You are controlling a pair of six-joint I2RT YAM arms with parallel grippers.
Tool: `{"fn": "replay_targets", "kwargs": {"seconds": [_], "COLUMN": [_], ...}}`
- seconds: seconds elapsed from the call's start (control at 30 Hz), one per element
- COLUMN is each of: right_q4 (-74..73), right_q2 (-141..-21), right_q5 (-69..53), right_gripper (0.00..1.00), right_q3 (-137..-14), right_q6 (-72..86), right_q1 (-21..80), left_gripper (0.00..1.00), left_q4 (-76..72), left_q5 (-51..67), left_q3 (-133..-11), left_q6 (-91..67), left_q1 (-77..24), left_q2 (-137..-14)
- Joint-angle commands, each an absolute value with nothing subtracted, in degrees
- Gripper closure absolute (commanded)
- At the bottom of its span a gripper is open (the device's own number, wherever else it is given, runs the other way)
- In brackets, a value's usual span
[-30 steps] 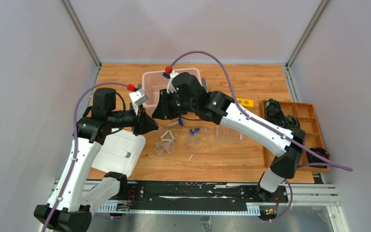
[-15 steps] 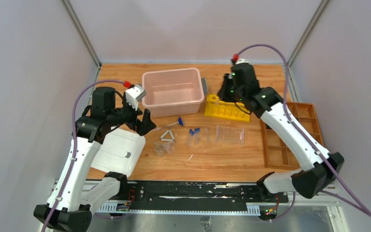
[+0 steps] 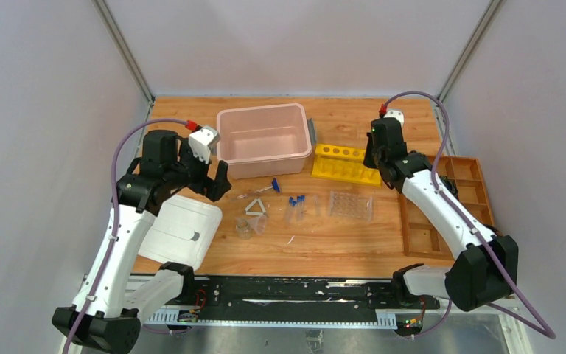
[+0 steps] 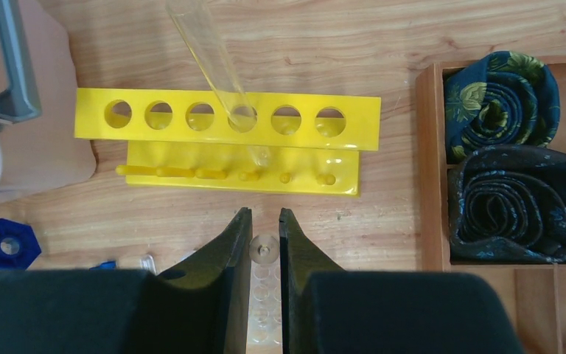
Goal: Organize the chemistry lab equipment
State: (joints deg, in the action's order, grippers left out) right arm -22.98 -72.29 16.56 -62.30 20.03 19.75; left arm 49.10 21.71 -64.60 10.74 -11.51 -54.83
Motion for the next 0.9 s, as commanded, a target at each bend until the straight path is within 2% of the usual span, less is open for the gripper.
{"fn": "replay_targets", "kwargs": {"seconds": [0.0,0.3,0.47,0.87], "right_q4": [-13.98,-10.62,-9.81,-8.72], "right_q2": [-72.94,-75.80,-76.80,-80.00], "right_q5": [18.14,18.88,19.96,19.35], "right_gripper": [1.00,1.00,1.00,1.00], "right_q3": [-59.53,-57.55,-56.70,-56.75], "right_q6": [18.78,17.41,18.28,18.94], "right_q1": [18.39,17.64,16.97,16.79], "left_gripper": [0.02,0.05,0.00,0.00], "left_q4": [49.04,51.15,51.09,51.06], "left_q5": [23.12,28.66,29.24,29.48], "left_q3": [-65.51,-66.80,-65.66,-65.97], "left_q6": [10.40,10.87,11.50,10.96], "left_q1": [-11.87,-11.87,-11.87,-11.86], "left_q2": [-54.41,-56.32,-56.25,-56.97]}}
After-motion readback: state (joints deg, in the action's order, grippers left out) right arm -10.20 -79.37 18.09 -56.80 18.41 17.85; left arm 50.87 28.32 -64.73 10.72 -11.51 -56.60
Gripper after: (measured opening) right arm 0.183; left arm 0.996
